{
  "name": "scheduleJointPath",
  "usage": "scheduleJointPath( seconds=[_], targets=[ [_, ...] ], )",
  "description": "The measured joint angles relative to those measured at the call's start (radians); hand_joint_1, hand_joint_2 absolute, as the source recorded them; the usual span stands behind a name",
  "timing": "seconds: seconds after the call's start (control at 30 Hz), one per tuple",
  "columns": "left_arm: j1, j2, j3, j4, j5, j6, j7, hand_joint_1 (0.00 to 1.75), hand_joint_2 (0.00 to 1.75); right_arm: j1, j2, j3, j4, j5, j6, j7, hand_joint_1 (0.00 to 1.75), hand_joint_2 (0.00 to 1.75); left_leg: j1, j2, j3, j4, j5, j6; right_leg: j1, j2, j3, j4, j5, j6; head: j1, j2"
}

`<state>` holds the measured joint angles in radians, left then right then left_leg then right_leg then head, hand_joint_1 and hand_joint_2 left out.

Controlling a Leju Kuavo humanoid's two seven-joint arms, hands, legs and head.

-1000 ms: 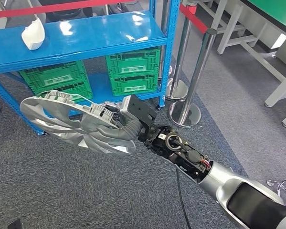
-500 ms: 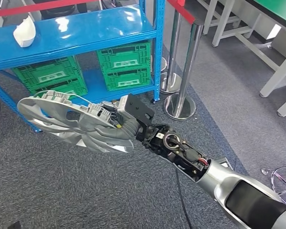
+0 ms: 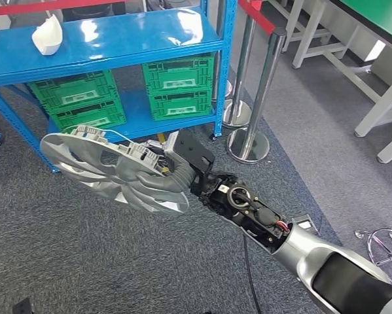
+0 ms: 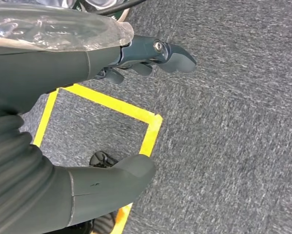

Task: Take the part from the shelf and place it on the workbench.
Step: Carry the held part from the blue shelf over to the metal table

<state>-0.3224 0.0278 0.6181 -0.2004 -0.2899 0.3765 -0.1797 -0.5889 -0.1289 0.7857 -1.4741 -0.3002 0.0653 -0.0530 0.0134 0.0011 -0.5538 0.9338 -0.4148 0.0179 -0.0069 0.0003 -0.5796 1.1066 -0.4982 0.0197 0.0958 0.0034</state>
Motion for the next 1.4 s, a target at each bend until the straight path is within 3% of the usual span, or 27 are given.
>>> scheduleJointPath(
  seconds=[0.07,0.13,0.2,0.27,0.33,0.37,0.4,0.43,0.53,0.63,0.73,0.77,0.8,0.9,0.93,0.97,1.0,1.07,1.13,1.17,1.27,1.3,1.33,1.4],
  targets=[
    [-0.003,-0.002,-0.002,0.000,0.000,0.000,0.000,0.00,1.75,0.000,0.000,-0.004,-0.007,0.000,0.000,0.000,1.75,1.75,-0.001,0.001,-0.010,0.005,0.006,-0.009,0.004,0.004,0.067,-0.125,0.037,-0.008,0.000,0.000],
    [-0.005,-0.004,-0.002,0.000,0.000,0.000,0.000,0.00,1.75,0.000,0.000,-0.007,-0.012,0.000,0.000,-0.001,1.75,1.75,-0.002,0.001,-0.021,0.005,0.019,-0.022,0.010,0.008,0.082,-0.160,0.041,-0.014,-0.002,0.000],
    [-0.005,-0.004,-0.002,0.000,0.000,0.000,0.000,0.00,1.75,0.000,0.000,-0.009,-0.015,0.000,-0.001,0.000,1.75,1.75,-0.003,-0.002,-0.028,0.008,0.019,-0.032,0.006,0.004,0.077,-0.170,0.050,-0.023,-0.003,0.000],
    [-0.006,-0.004,-0.002,0.000,0.000,0.000,0.000,0.00,1.75,0.000,0.000,-0.010,-0.018,0.000,-0.001,0.000,1.75,1.75,-0.003,-0.004,-0.053,0.066,-0.030,-0.040,0.000,0.000,0.068,-0.177,0.063,-0.037,-0.009,0.000],
    [-0.006,-0.003,-0.002,0.000,0.000,0.000,0.000,0.00,1.75,0.000,0.000,-0.011,-0.020,0.000,-0.002,-0.001,1.75,1.75,-0.001,-0.004,-0.108,0.206,-0.116,-0.048,0.000,-0.002,0.049,-0.173,0.074,-0.046,-0.015,0.000],
    [-0.006,-0.003,-0.002,0.000,0.000,0.000,0.000,0.00,1.75,0.001,0.000,-0.011,-0.020,0.000,-0.002,0.000,1.75,1.75,0.000,-0.004,-0.133,0.276,-0.146,-0.052,0.001,-0.002,0.038,-0.170,0.080,-0.047,-0.017,0.000],
    [-0.006,-0.004,-0.002,0.000,0.000,0.000,0.000,0.00,1.75,0.002,0.000,-0.011,-0.020,0.000,-0.002,0.000,1.75,1.75,0.000,-0.004,-0.145,0.317,-0.157,-0.054,0.001,-0.002,0.027,-0.165,0.085,-0.047,-0.017,0.000],
    [-0.006,-0.004,-0.002,0.000,0.000,0.000,0.000,0.00,1.75,0.003,0.000,-0.011,-0.020,0.000,-0.002,0.001,1.75,1.75,0.000,-0.004,-0.135,0.317,-0.148,-0.054,0.002,-0.002,0.016,-0.161,0.090,-0.047,-0.017,0.000],
    [-0.007,-0.004,-0.002,0.000,0.000,0.000,0.000,0.00,1.75,0.003,0.000,-0.011,-0.020,0.000,-0.002,0.001,1.75,1.75,0.000,-0.004,-0.059,0.200,-0.083,-0.052,0.002,-0.001,-0.005,-0.150,0.098,-0.043,-0.018,0.000],
    [-0.009,-0.003,-0.002,0.000,0.000,0.000,0.000,0.00,1.75,0.002,0.000,-0.011,-0.021,0.000,-0.002,0.001,1.75,1.75,0.001,-0.004,-0.023,0.140,-0.069,-0.050,0.002,-0.001,-0.009,-0.146,0.100,-0.041,-0.019,0.000],
    [-0.014,-0.004,-0.003,-0.001,0.000,0.000,0.000,0.00,1.75,0.002,0.000,-0.014,-0.026,0.000,-0.002,0.001,1.75,1.75,-0.002,-0.006,0.026,0.025,-0.043,-0.025,0.005,0.000,-0.029,-0.139,0.117,-0.019,-0.014,0.000],
    [-0.015,-0.004,-0.003,-0.001,0.000,0.000,0.000,0.00,1.75,0.002,0.000,-0.015,-0.027,0.000,-0.002,0.001,1.75,1.75,-0.002,-0.005,0.019,0.019,-0.033,-0.013,0.006,0.001,-0.040,-0.126,0.105,-0.010,-0.012,0.000],
    [-0.015,-0.004,-0.003,-0.001,0.000,0.000,0.000,0.00,1.75,0.002,0.000,-0.016,-0.028,0.000,-0.002,0.001,1.75,1.75,0.000,-0.003,0.010,0.016,-0.023,-0.004,0.005,0.001,-0.053,-0.094,0.073,-0.004,-0.010,0.000],
    [-0.015,-0.004,-0.003,-0.001,0.000,0.000,0.000,0.00,1.75,0.003,-0.001,-0.017,-0.028,0.000,-0.002,0.001,1.75,1.75,0.000,-0.001,-0.022,0.017,0.003,0.006,0.002,0.002,-0.103,0.103,-0.069,0.005,-0.004,0.000],
    [-0.015,-0.005,-0.003,-0.001,0.000,0.000,0.000,0.00,1.75,0.004,-0.001,-0.017,-0.028,0.000,-0.002,0.001,1.75,1.75,-0.001,-0.001,-0.033,0.017,0.012,0.005,0.001,0.001,-0.108,0.152,-0.087,0.007,-0.003,0.000],
    [-0.015,-0.005,-0.003,-0.001,0.000,0.000,0.000,0.00,1.75,0.005,-0.001,-0.017,-0.028,0.000,-0.002,0.001,1.75,1.75,-0.001,-0.001,-0.044,0.018,0.020,0.004,0.000,0.001,-0.096,0.167,-0.082,0.008,-0.002,0.000],
    [-0.014,-0.005,-0.003,-0.001,0.000,0.000,0.000,0.00,1.75,0.005,-0.001,-0.017,-0.028,0.000,-0.002,0.001,1.75,1.75,0.000,-0.001,-0.055,0.018,0.028,0.001,-0.002,0.001,-0.067,0.145,-0.060,0.008,-0.001,0.000],
    [-0.014,-0.005,-0.004,-0.001,0.000,0.000,0.000,0.00,1.75,0.004,-0.001,-0.017,-0.028,0.000,-0.002,0.001,1.75,1.75,0.000,-0.002,-0.071,0.019,0.042,-0.006,-0.002,0.002,0.031,0.012,-0.012,0.002,0.002,0.000],
    [-0.014,-0.005,-0.006,-0.001,0.000,0.000,0.000,0.00,1.75,0.001,-0.001,-0.018,-0.029,0.000,-0.002,0.001,1.75,1.75,-0.002,-0.002,-0.080,0.019,0.057,-0.017,0.002,0.004,0.116,-0.123,-0.005,-0.006,0.003,0.000],
    [-0.015,-0.005,-0.007,-0.001,0.000,0.000,0.000,0.00,1.75,0.000,-0.001,-0.018,-0.030,0.000,-0.002,0.001,1.75,1.75,-0.002,-0.002,-0.082,0.018,0.065,-0.023,0.005,0.004,0.133,-0.157,-0.011,-0.009,0.004,0.000],
    [-0.015,-0.005,-0.008,-0.001,-0.001,0.000,0.000,0.00,1.75,-0.002,-0.001,-0.019,-0.032,0.006,-0.004,0.001,1.75,1.75,-0.001,-0.002,-0.089,0.015,0.078,-0.040,0.005,0.002,0.124,-0.169,0.007,-0.021,0.000,0.000],
    [-0.014,-0.004,-0.009,-0.001,-0.002,0.000,0.000,0.00,1.75,-0.002,-0.001,-0.019,-0.032,0.009,-0.005,0.001,1.75,1.75,0.000,-0.003,-0.100,0.034,0.056,-0.045,0.003,0.000,0.116,-0.170,0.017,-0.029,-0.005,0.000],
    [-0.014,-0.004,-0.010,-0.001,-0.002,0.000,0.000,0.00,1.75,-0.002,-0.001,-0.019,-0.032,0.011,-0.006,0.001,1.75,1.75,0.001,-0.003,-0.119,0.076,0.017,-0.049,0.001,-0.002,0.105,-0.172,0.029,-0.036,-0.009,0.000],
    [-0.014,-0.004,-0.011,-0.001,-0.003,0.000,0.000,0.00,1.75,-0.001,-0.001,-0.019,-0.033,0.013,-0.007,0.002,1.75,1.75,0.003,-0.003,-0.170,0.216,-0.080,-0.055,0.002,-0.003,0.078,-0.172,0.049,-0.044,-0.016,0.000]
  ],
)
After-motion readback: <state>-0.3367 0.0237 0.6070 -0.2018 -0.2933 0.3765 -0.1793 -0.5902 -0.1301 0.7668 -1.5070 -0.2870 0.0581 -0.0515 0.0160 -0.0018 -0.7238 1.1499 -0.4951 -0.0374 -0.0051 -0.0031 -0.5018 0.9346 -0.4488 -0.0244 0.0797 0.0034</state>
